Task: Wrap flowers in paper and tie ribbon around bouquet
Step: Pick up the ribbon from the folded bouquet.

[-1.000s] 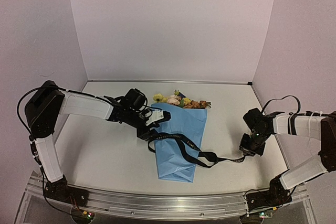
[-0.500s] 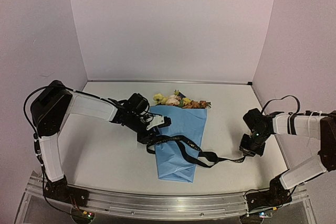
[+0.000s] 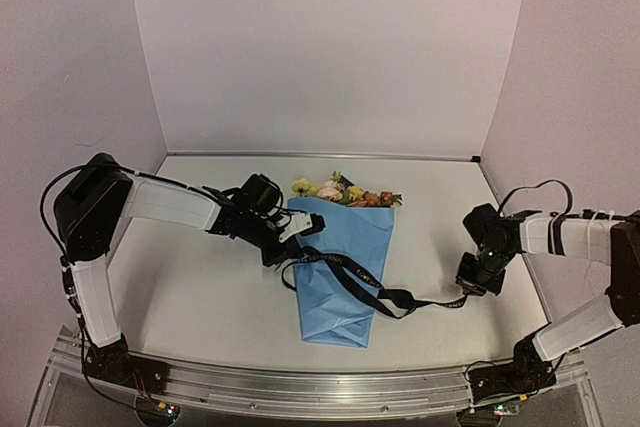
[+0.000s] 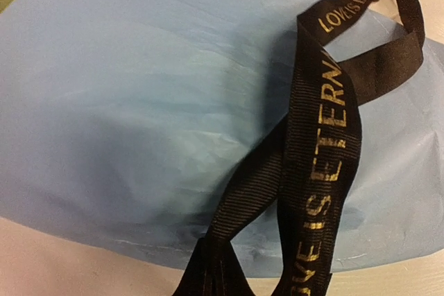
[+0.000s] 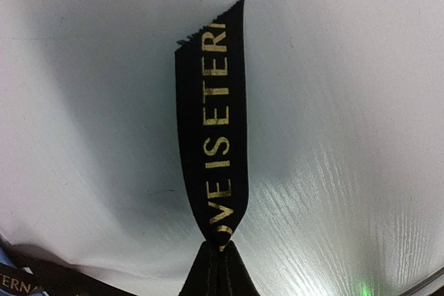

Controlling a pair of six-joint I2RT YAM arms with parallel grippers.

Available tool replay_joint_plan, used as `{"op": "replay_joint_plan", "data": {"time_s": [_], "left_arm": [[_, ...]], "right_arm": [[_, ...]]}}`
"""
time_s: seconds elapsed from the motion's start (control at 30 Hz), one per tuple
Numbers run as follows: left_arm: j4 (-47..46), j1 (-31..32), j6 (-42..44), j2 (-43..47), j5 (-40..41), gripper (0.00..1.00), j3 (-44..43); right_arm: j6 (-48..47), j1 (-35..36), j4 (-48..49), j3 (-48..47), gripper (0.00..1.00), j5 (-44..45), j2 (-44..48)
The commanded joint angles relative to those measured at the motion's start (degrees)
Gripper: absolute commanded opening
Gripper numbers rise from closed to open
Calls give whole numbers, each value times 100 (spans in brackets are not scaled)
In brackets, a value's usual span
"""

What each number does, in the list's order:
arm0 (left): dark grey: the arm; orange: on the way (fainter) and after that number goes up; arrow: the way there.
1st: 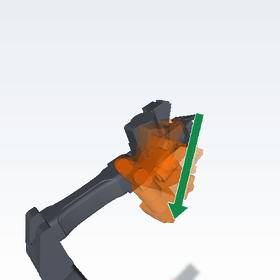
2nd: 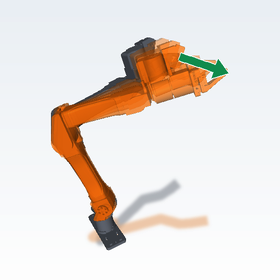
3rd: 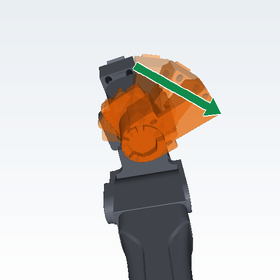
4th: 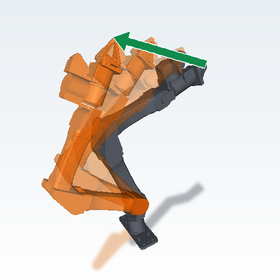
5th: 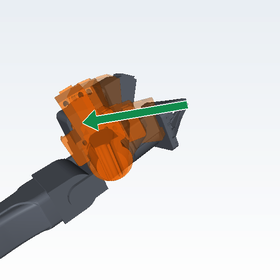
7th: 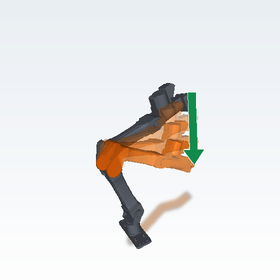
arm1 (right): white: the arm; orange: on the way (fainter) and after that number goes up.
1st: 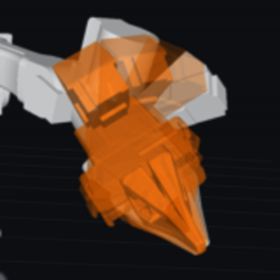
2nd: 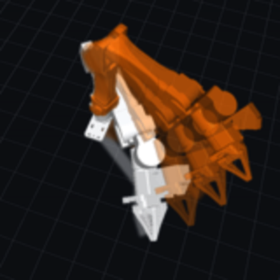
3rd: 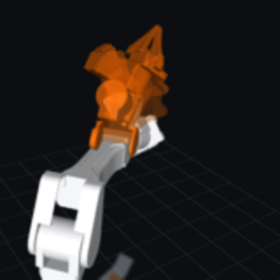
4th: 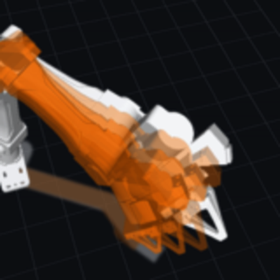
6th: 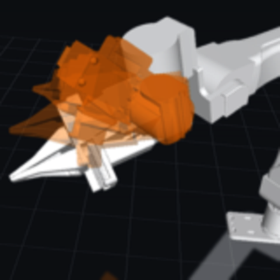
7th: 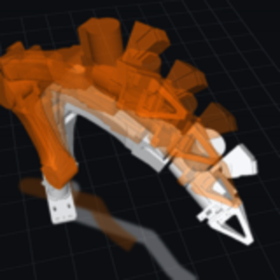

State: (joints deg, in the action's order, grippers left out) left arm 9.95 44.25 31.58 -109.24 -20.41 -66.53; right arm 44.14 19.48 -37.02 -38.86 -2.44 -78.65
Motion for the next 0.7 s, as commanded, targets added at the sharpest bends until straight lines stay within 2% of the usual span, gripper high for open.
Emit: {"op": "replay_joint_plan", "data": {"time_s": [0.0, 0.17, 0.27, 0.67], "left_arm": [[-587, -22, -384, 732, 587, 0, 390], [-1289, -27, -773, 1407, 1252, 0, 1153], [-1405, -24, -1010, 1703, 1749, 0, 1485], [-250, -30, -1984, 2461, 2975, 0, 1791]], "right_arm": [[-65, -118, -79, -380, 0, 137, -81], [-97, -382, -173, -737, 0, 154, -241], [-100, -559, -197, -988, 0, 158, -409], [-39, -1068, -282, -2996, 0, -134, -1801]]}}
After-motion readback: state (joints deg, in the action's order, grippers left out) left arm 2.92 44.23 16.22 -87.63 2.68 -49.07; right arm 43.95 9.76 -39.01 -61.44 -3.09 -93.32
